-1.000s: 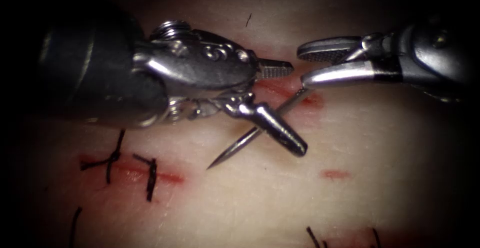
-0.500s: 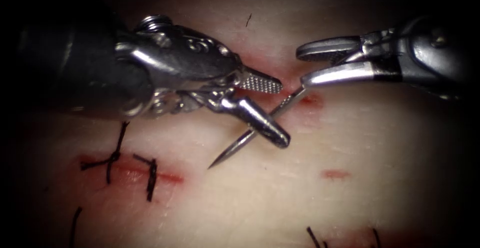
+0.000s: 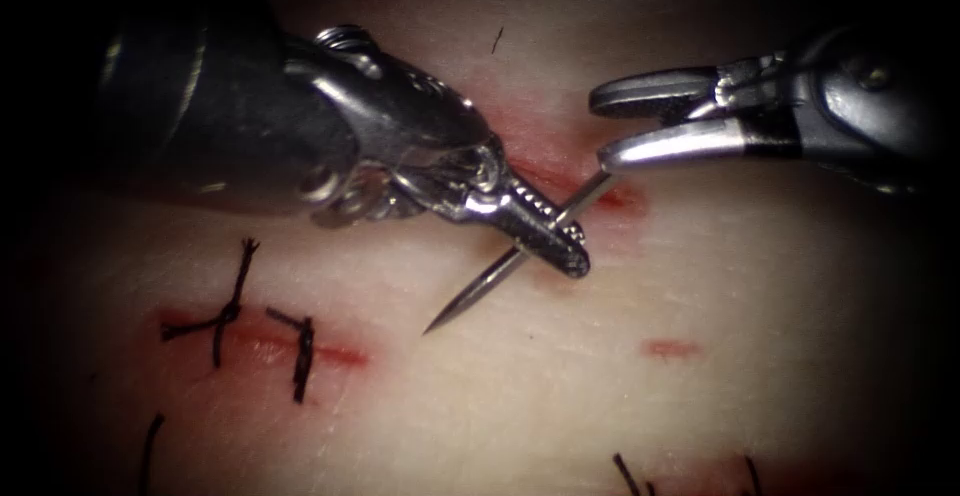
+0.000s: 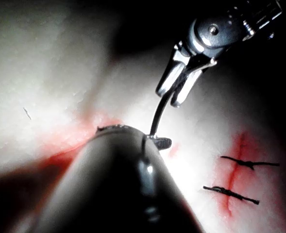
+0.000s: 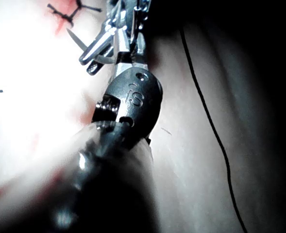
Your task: Wound Closure
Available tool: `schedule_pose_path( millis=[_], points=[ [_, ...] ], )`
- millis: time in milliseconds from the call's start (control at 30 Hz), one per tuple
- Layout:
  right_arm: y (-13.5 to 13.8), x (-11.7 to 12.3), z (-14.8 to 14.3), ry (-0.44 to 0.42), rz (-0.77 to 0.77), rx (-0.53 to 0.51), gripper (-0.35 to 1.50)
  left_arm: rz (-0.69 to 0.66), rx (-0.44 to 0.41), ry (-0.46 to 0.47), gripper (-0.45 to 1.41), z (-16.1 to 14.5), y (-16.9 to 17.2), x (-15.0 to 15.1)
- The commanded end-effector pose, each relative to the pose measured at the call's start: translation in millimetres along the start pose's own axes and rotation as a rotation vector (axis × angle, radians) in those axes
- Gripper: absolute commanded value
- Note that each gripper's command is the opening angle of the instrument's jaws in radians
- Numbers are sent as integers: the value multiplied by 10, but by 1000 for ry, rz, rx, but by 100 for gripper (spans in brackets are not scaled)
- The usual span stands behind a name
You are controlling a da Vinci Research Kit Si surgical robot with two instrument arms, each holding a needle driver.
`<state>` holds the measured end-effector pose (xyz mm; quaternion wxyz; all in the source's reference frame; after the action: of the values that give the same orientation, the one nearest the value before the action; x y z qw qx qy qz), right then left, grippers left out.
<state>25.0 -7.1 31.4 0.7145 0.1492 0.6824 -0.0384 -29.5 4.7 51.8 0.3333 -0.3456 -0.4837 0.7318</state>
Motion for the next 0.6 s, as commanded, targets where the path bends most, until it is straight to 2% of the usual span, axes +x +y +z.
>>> schedule_pose_path(
  millis=[33,100,167,233,267,333,400,433,567,600],
  points=[
    [6,-1,7,-2,-3,-4,-35,2,-23,23,-45,3,-2,3],
    [7,-1,7,-16,9,-20,-35,2,-21,39,-45,3,-1,2],
    [7,-1,7,-8,43,-40,14,6,-21,62,-45,4,0,1],
    [7,0,7,9,77,-54,41,8,-3,102,-45,3,0,1],
    [7,0,8,12,112,-57,63,8,13,130,-45,2,0,2],
    [6,1,8,-1,142,-75,68,7,26,174,-45,0,0,2],
    [5,2,9,-17,167,-103,81,4,30,237,-45,-2,0,4],
    [5,3,10,-10,203,-123,83,-7,40,277,-45,-3,0,4],
    [7,6,11,-28,315,-242,91,13,74,330,-45,-2,2,3],
    [8,6,11,-24,343,-269,88,19,87,350,-45,-2,2,2]
  ],
)
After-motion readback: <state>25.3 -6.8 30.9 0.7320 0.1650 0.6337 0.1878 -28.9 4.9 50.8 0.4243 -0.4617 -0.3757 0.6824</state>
